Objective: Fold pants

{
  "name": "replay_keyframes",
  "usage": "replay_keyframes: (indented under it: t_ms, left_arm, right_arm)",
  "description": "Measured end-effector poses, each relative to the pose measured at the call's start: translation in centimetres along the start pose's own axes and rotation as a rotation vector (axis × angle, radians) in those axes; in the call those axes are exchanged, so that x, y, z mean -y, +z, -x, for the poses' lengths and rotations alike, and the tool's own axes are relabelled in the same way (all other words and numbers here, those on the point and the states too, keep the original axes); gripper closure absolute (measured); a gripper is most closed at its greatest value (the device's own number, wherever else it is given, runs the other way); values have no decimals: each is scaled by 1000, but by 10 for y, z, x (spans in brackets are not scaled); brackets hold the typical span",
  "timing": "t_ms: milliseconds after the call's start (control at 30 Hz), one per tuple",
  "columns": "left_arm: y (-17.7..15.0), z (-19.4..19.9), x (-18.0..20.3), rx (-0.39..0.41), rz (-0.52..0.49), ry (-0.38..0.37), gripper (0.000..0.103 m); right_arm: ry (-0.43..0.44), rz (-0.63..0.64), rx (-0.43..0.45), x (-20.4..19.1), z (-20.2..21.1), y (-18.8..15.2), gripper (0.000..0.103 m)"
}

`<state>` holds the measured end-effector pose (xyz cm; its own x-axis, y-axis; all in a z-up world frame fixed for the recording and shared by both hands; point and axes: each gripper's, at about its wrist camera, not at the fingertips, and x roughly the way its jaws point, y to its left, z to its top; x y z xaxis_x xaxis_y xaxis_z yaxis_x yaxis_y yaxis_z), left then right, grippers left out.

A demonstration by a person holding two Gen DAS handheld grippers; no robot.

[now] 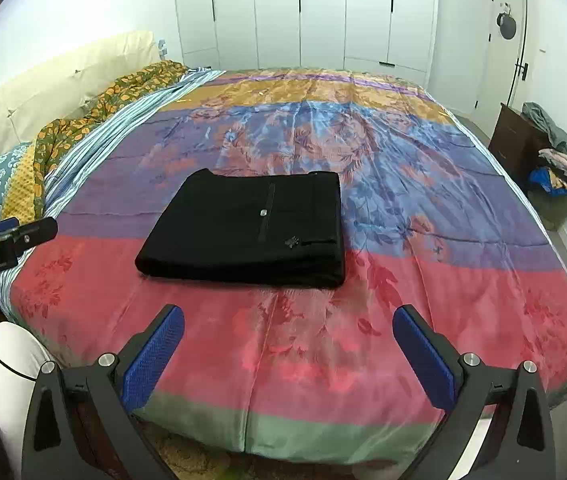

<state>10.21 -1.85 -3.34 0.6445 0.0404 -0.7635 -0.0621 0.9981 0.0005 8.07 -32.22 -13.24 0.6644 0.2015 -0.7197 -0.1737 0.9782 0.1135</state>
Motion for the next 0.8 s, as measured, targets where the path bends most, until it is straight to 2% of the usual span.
replay_keyframes:
  t_ms: [100, 367, 800]
  left_arm:
    - [-4, 2, -1, -20, 8, -43, 2]
    - [-13, 16, 2, -16, -11, -73, 1]
    - [-20, 21, 6, -18, -32, -40, 1]
  right_arm:
    - [9, 3, -11, -5, 6, -1, 0]
    - [5, 43, 6, -20, 22, -2, 0]
    - [-27, 48, -13, -25, 19, -3, 0]
